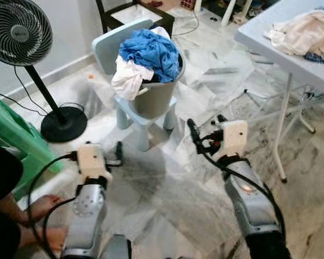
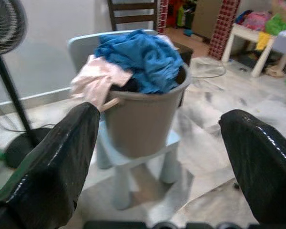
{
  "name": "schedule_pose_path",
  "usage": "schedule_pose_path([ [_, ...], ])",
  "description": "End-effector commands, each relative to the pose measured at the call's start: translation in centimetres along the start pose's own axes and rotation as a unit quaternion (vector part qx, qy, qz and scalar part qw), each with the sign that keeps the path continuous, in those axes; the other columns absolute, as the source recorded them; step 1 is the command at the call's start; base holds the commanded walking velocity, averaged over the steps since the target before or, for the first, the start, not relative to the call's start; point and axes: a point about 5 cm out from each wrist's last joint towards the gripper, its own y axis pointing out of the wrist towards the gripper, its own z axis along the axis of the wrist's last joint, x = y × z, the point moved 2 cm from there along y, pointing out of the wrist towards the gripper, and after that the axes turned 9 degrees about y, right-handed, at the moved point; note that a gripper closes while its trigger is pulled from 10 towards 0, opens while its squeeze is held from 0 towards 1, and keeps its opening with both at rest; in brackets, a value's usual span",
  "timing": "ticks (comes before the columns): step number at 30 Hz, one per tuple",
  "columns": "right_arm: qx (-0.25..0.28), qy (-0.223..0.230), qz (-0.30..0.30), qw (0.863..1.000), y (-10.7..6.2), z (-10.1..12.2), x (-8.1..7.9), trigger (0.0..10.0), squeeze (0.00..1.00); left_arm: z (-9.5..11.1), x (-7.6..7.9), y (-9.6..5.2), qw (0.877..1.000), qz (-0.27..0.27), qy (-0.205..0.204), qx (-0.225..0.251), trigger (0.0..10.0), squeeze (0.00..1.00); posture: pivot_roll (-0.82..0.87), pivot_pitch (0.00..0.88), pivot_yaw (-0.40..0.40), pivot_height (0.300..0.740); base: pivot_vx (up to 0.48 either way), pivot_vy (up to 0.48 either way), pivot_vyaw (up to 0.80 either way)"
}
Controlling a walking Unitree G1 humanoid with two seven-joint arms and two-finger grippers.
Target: Hang hanger
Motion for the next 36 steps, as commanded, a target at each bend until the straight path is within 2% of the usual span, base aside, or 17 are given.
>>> schedule_pose_path([
  [1, 0.002, 0.008, 0.006, 1.000, -0.2, 0.0, -0.5, 10.0, 0.00, -0.4, -0.7, -0.3, 1.000, 0.007, 0.006, -0.007, 10.0, 0.00, 0.17, 0.246, -0.162, 0.740, 0.262, 0.000, 0.00],
  [15, 0.002, 0.003, 0.006, 1.000, -0.3, -0.1, -0.3, 10.0, 0.00, -0.6, -1.2, -0.5, 1.000, 0.012, 0.007, -0.010, 10.0, 0.00, 0.17, 0.247, -0.164, 0.740, 0.262, 0.000, 0.00],
  [16, 0.001, -0.006, 0.007, 1.000, -0.4, -0.2, -0.2, 10.0, 0.00, -0.6, -1.4, -0.6, 1.000, 0.015, 0.008, -0.011, 10.0, 0.00, 0.17, 0.251, -0.164, 0.740, 0.266, 0.000, 0.00],
  [17, -0.005, -0.032, 0.001, 0.999, -0.6, -0.6, 0.1, 10.0, 0.00, -0.4, -1.6, -0.9, 1.000, 0.017, 0.009, -0.010, 10.0, 0.00, 0.17, 0.252, -0.164, 0.740, 0.262, 0.000, 0.00],
  [18, -0.005, -0.032, 0.001, 0.999, -0.6, -0.6, 0.1, 10.0, 0.00, -0.4, -1.6, -0.9, 1.000, 0.017, 0.009, -0.010, 10.0, 0.00, 0.17, 0.252, -0.164, 0.740, 0.262, 0.000, 0.00],
  [19, -0.016, -0.060, -0.015, 0.998, -1.0, -1.2, 0.8, 10.0, 0.00, 0.1, -1.9, -1.4, 1.000, 0.020, 0.014, -0.004, 10.0, 0.00, 0.18, 0.256, -0.163, 0.740, 0.259, 0.000, 0.00],
  [24, -0.033, -0.057, -0.035, 0.997, -1.5, -2.3, 1.9, 10.0, 0.00, 1.5, -2.3, -3.2, 0.999, 0.015, 0.039, 0.024, 10.0, 0.00, 0.20, 0.267, -0.161, 0.740, 0.253, 0.000, 0.00],
  [29, -0.042, -0.048, -0.029, 0.998, -1.5, -3.0, 1.5, 10.0, 0.00, 2.1, -2.5, -4.1, 0.997, 0.013, 0.059, 0.040, 10.0, 0.00, 0.22, 0.276, -0.160, 0.740, 0.253, 0.000, 0.00],
  [36, -0.040, -0.043, -0.010, 0.998, -1.4, -3.2, 0.7, 10.0, 0.00, 2.4, -2.4, -4.3, 0.997, 0.014, 0.062, 0.039, 10.0, 0.00, 0.23, 0.284, -0.157, 0.740, 0.253, 0.000, 0.15],
])
